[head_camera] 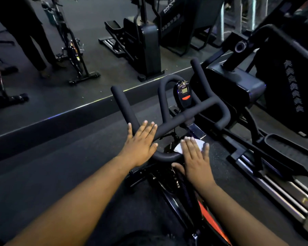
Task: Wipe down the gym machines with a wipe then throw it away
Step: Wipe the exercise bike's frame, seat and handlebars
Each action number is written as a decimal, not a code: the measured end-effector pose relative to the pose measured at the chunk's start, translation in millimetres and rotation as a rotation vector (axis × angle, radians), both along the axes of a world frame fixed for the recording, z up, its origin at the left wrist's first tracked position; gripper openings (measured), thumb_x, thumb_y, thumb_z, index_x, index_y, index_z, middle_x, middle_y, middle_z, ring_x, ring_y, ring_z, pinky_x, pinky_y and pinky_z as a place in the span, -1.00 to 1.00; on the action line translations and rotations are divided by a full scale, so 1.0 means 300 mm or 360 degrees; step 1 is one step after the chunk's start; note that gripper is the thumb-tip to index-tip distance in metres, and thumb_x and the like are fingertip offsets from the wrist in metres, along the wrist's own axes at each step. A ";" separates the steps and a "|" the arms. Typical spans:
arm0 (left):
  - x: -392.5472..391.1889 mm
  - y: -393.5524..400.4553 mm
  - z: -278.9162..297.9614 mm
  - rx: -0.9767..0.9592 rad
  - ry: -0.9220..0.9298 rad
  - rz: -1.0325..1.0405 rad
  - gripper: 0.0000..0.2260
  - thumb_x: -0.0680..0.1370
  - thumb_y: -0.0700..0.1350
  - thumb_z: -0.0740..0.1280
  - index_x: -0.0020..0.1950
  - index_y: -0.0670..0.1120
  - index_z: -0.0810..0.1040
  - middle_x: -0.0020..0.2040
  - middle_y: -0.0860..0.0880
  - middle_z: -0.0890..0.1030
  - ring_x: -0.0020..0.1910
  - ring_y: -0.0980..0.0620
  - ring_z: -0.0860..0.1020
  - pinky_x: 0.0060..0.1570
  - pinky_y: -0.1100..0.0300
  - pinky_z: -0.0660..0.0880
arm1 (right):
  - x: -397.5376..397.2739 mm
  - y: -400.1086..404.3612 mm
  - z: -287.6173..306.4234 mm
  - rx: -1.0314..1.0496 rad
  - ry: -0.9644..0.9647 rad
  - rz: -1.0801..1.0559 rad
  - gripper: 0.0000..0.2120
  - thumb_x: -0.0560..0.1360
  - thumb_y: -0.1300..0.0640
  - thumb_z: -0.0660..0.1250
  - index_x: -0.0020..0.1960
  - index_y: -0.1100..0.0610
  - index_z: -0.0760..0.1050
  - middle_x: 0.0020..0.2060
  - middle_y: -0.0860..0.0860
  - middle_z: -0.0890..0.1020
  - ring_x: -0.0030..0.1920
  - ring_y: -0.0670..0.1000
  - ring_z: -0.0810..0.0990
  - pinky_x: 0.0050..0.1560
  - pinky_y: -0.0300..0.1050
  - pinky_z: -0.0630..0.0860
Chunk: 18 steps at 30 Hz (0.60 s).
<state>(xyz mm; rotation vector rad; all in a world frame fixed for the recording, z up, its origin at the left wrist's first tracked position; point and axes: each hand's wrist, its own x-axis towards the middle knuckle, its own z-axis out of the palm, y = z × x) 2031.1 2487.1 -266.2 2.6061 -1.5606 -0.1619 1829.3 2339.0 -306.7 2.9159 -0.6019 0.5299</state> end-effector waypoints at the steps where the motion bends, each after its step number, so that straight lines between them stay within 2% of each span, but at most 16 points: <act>1: -0.001 -0.001 0.003 0.0005 -0.0004 -0.0006 -0.39 0.71 0.17 -0.06 0.67 0.00 -0.24 0.68 0.07 -0.20 0.63 0.04 -0.31 0.48 -0.35 -0.41 | 0.010 0.029 -0.003 0.0025 0.0047 -0.0022 -0.11 0.51 -0.44 0.04 0.52 0.24 0.35 0.51 0.17 0.37 0.56 0.18 0.26 0.55 0.34 -0.11; 3: -0.002 -0.002 0.003 0.0014 -0.0013 -0.0021 -0.38 0.71 0.17 -0.06 0.67 -0.01 -0.24 0.68 0.07 -0.22 0.63 0.04 -0.31 0.48 -0.36 -0.39 | 0.050 0.118 -0.017 0.0080 0.0087 0.0109 -0.13 0.54 -0.45 -0.01 0.48 0.23 0.39 0.46 0.16 0.44 0.53 0.18 0.32 0.53 0.35 -0.03; 5: -0.002 -0.003 0.001 0.0020 -0.0012 -0.0022 -0.38 0.71 0.18 -0.06 0.67 -0.01 -0.24 0.68 0.07 -0.22 0.63 0.03 -0.32 0.48 -0.37 -0.38 | 0.081 0.169 -0.018 0.0164 0.0016 0.0272 -0.24 0.62 -0.39 -0.04 0.45 0.19 0.44 0.38 0.09 0.53 0.47 0.13 0.42 0.52 0.27 0.05; 7: -0.001 -0.006 0.005 0.0026 -0.0008 -0.0028 -0.38 0.71 0.18 -0.06 0.67 -0.01 -0.23 0.68 0.07 -0.21 0.63 0.03 -0.32 0.48 -0.38 -0.38 | 0.079 0.134 0.020 0.0179 -0.0061 0.0336 -0.40 0.67 -0.27 0.01 0.40 0.13 0.51 0.30 0.03 0.60 0.37 0.07 0.52 0.52 0.20 0.13; 9: -0.002 -0.007 0.007 0.0029 0.0003 -0.0028 -0.38 0.71 0.17 -0.06 0.67 -0.01 -0.23 0.68 0.07 -0.21 0.63 0.03 -0.32 0.48 -0.38 -0.37 | 0.042 0.077 0.032 0.0055 -0.0078 0.0252 -0.50 0.67 -0.19 0.08 0.39 0.09 0.53 0.32 0.00 0.60 0.39 0.04 0.51 0.51 0.24 0.17; 11: -0.006 -0.007 0.009 0.0018 0.0012 -0.0024 -0.38 0.71 0.17 -0.06 0.67 -0.01 -0.23 0.68 0.07 -0.21 0.63 0.02 -0.33 0.48 -0.38 -0.37 | -0.012 0.066 0.014 0.0004 -0.0046 0.0174 -0.43 0.67 -0.23 0.07 0.48 0.12 0.44 0.44 0.05 0.49 0.51 0.07 0.37 0.53 0.29 0.12; 13: -0.007 -0.007 0.010 0.0012 0.0015 -0.0019 -0.38 0.71 0.17 -0.06 0.68 -0.01 -0.23 0.68 0.07 -0.21 0.63 0.02 -0.32 0.48 -0.38 -0.38 | -0.043 0.100 -0.025 0.0047 -0.0055 0.0240 -0.25 0.61 -0.36 0.05 0.55 0.18 0.33 0.53 0.12 0.37 0.57 0.12 0.25 0.55 0.31 0.07; 14: -0.005 -0.006 0.009 0.0014 0.0011 -0.0015 -0.38 0.71 0.17 -0.06 0.67 -0.02 -0.23 0.68 0.07 -0.21 0.63 0.02 -0.32 0.48 -0.38 -0.39 | -0.035 0.117 -0.037 0.0061 -0.0036 0.0265 -0.16 0.57 -0.43 0.05 0.54 0.21 0.33 0.52 0.13 0.37 0.57 0.14 0.26 0.54 0.32 0.07; 16: -0.007 -0.004 0.010 0.0025 0.0015 -0.0007 -0.39 0.71 0.17 -0.06 0.67 -0.02 -0.24 0.68 0.07 -0.20 0.63 0.02 -0.32 0.47 -0.37 -0.40 | 0.027 0.113 -0.015 0.0013 0.0070 0.0276 -0.09 0.47 -0.53 0.04 0.39 0.22 0.49 0.33 0.12 0.55 0.42 0.14 0.44 0.51 0.32 0.16; 18: -0.006 -0.003 0.018 0.0038 0.0034 -0.0009 -0.39 0.71 0.16 -0.06 0.67 -0.01 -0.24 0.68 0.08 -0.20 0.63 0.02 -0.31 0.46 -0.37 -0.42 | 0.124 0.091 0.061 0.0013 0.0251 0.0224 -0.14 0.40 -0.57 0.02 0.08 0.17 0.61 -0.03 0.09 0.66 0.08 0.14 0.62 0.42 0.23 0.36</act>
